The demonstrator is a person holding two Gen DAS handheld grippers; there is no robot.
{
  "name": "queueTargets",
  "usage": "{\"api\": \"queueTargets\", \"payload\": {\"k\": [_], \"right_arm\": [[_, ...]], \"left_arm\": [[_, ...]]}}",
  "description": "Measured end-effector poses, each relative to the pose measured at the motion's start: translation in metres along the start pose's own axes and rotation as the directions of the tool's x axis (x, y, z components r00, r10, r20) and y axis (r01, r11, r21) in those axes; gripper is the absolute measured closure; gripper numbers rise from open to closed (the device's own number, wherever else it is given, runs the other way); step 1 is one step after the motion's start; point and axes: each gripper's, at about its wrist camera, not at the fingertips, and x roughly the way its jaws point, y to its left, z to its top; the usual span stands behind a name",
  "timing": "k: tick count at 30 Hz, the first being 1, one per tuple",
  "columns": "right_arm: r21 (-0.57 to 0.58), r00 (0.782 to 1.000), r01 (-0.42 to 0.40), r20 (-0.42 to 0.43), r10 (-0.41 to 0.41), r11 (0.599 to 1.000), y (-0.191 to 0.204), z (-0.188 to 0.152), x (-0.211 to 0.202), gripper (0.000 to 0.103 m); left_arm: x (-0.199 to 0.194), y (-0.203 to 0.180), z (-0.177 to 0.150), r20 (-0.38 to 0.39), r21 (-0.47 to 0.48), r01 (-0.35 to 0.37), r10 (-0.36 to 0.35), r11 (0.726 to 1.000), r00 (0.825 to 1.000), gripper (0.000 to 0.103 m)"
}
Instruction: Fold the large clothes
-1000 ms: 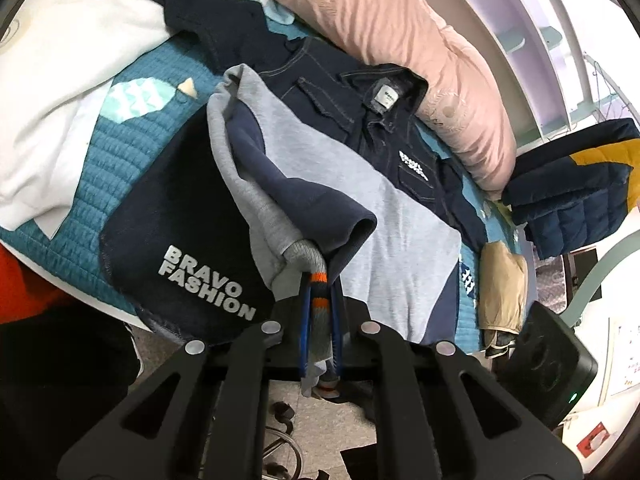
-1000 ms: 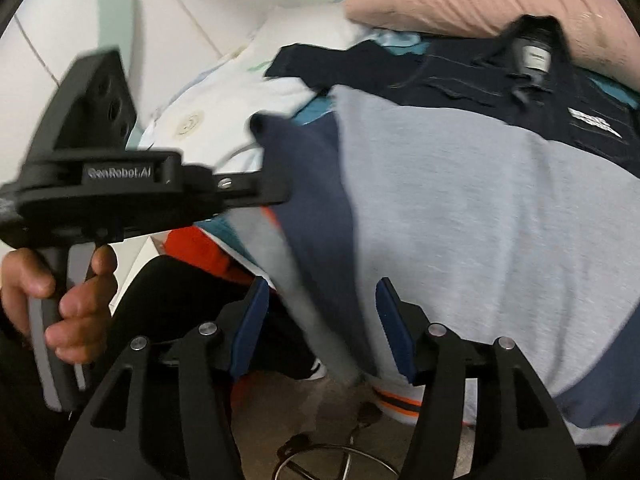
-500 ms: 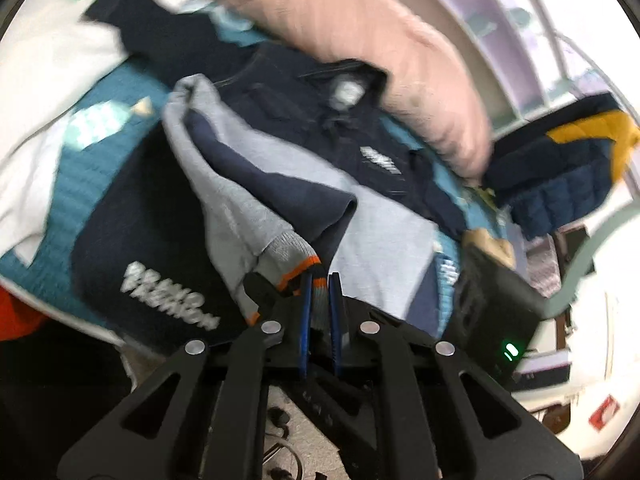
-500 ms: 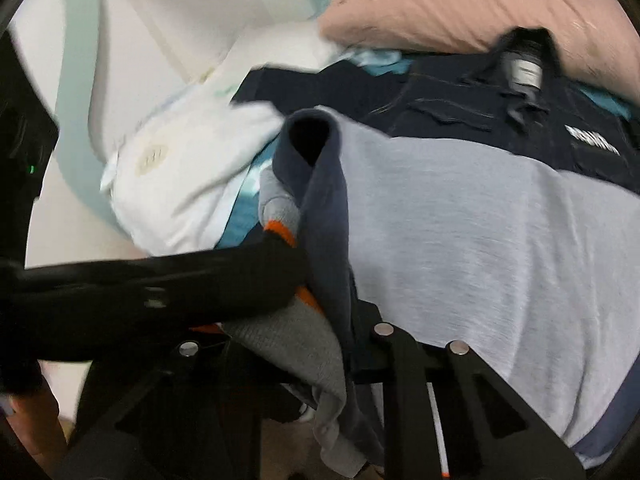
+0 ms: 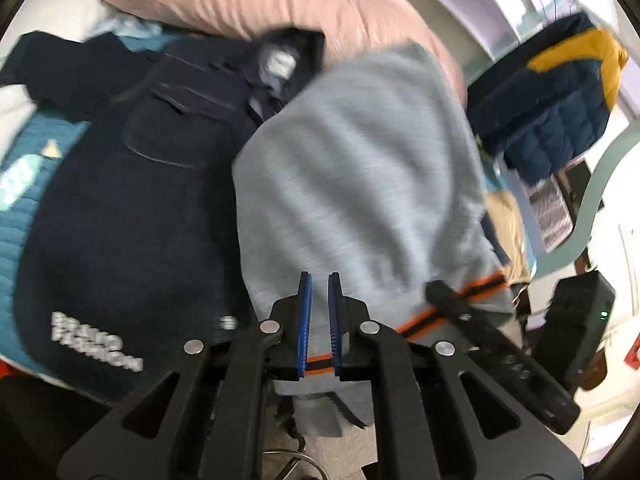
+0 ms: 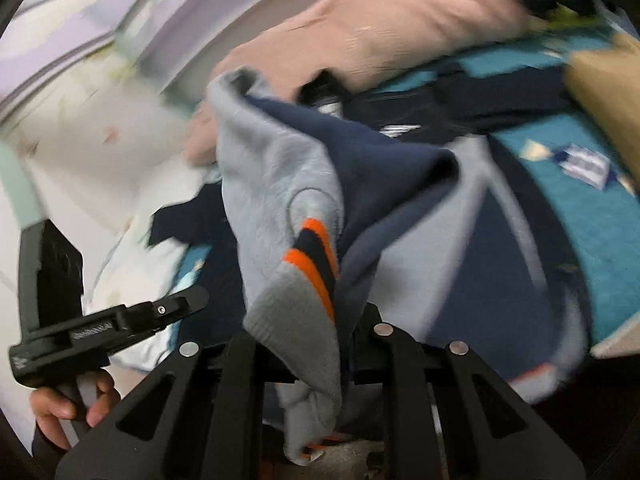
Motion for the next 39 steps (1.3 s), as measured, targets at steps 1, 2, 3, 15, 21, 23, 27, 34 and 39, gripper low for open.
{"api": "queueTargets", "payload": {"k": [1,2,3,15,21,23,27,34,39], "right_arm": [[0.029,1.000,0.015,0.004,-0.015,0.999,-0.011,-0.002,-0.003,0.089],[0.075,0.999,0.037,-0.005,-0.037,0.996,-0.029,-0.006,-0.005,0.089],[0.097,0.999,0.053,-0.017,-0.052,0.994,-0.038,-0.010,-0.005,0.089],[0.301,0.990,0.088,-0.131,-0.051,0.950,-0.100,-0.029,-0.005,0.076],[0.260,0.988,0.147,-0.078,-0.131,0.954,-0.104,-0.021,-0.048,0.072],[0.230,0.986,0.168,-0.030,-0.166,0.958,-0.100,-0.016,-0.060,0.072],[0.185,0.998,0.056,0.004,-0.057,0.981,-0.095,-0.008,-0.062,0.072],[0.199,0.980,0.149,-0.163,-0.117,0.969,-0.118,-0.018,0.000,0.077],[0.206,0.976,0.191,-0.140,-0.164,0.960,-0.122,-0.023,-0.021,0.060]], "left_arm": [[0.014,-0.006,0.000,-0.025,0.010,0.008,-0.008,1.000,1.000,0.095],[0.025,-0.011,-0.001,-0.045,0.014,0.022,-0.021,1.000,0.999,0.095],[0.038,-0.016,-0.002,-0.070,0.015,0.029,-0.028,0.999,0.997,0.095],[0.106,-0.025,-0.016,-0.198,0.050,-0.042,0.051,0.998,0.979,0.092],[0.107,-0.021,-0.014,-0.200,0.038,-0.029,0.036,0.999,0.979,0.092],[0.106,-0.020,-0.014,-0.202,0.028,-0.023,0.028,0.999,0.979,0.092],[0.106,-0.022,-0.014,-0.203,0.037,-0.036,0.043,0.999,0.978,0.091],[0.105,-0.026,-0.015,-0.193,0.013,-0.025,0.027,1.000,0.981,0.081],[0.080,-0.036,-0.018,-0.125,0.041,0.000,0.005,0.999,0.992,0.068]]}}
